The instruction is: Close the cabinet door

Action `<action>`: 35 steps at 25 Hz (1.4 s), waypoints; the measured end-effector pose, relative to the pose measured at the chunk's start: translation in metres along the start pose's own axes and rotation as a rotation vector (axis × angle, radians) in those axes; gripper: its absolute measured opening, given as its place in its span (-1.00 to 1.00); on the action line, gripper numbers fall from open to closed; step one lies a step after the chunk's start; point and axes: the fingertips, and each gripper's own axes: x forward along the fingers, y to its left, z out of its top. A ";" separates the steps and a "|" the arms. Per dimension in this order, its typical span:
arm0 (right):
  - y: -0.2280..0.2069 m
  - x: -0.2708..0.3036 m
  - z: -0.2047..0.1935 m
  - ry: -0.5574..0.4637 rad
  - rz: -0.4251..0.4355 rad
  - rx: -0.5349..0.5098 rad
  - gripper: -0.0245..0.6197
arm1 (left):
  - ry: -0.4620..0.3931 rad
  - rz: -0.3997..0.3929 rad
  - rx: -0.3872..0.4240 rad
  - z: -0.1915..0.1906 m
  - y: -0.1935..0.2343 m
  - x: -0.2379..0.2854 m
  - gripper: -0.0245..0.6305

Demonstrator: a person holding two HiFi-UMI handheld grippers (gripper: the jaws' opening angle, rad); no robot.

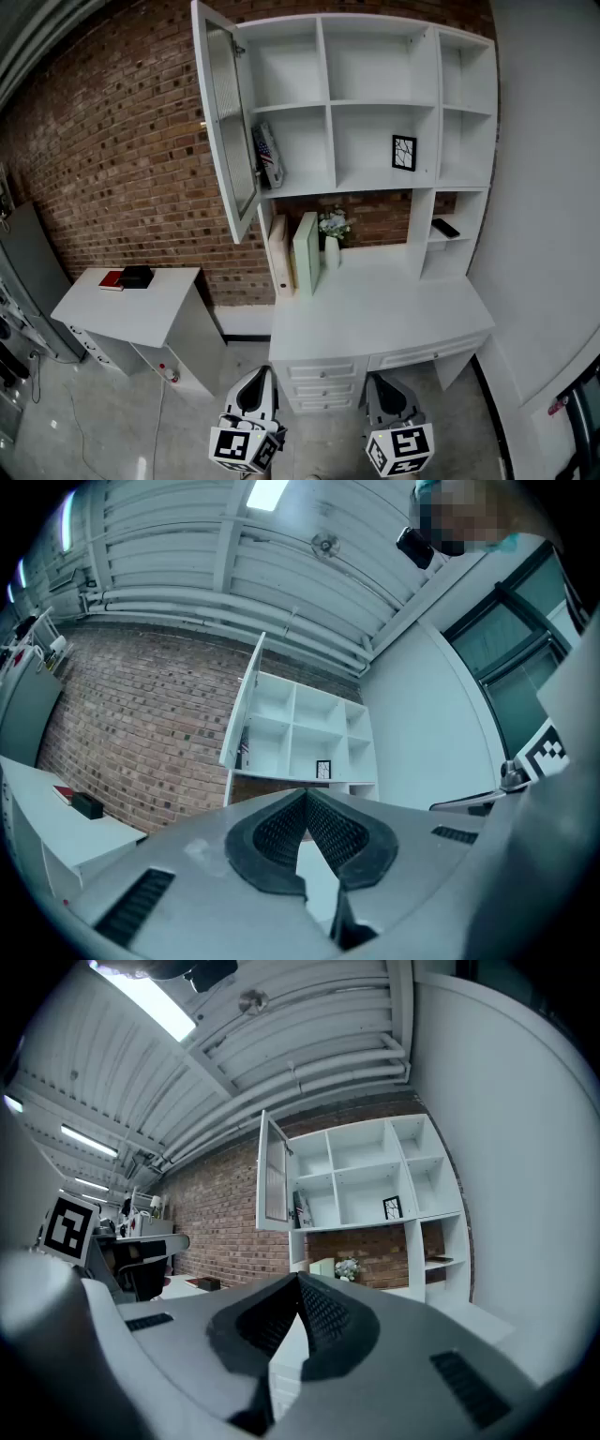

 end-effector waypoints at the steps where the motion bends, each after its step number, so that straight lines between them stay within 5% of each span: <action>1: -0.001 -0.001 0.000 0.000 0.002 -0.002 -0.92 | 0.000 0.002 0.000 0.000 -0.001 -0.001 -0.89; 11: -0.011 0.000 0.005 -0.018 0.005 0.017 -0.92 | -0.020 0.009 0.005 0.006 -0.006 0.003 -0.89; 13: -0.006 0.008 0.008 -0.024 0.058 0.050 -0.92 | -0.017 0.011 0.003 0.004 -0.006 0.009 -0.89; 16: 0.011 0.020 0.016 -0.020 0.160 -0.061 -0.92 | 0.000 0.008 0.003 -0.002 -0.008 0.018 -0.89; 21: 0.007 0.047 0.026 -0.039 0.201 -0.095 -0.92 | 0.017 0.020 0.010 -0.010 0.005 0.043 -0.89; 35: -0.040 0.243 0.021 -0.037 0.172 -0.006 -0.92 | -0.037 0.033 -0.044 -0.052 0.107 0.225 -0.89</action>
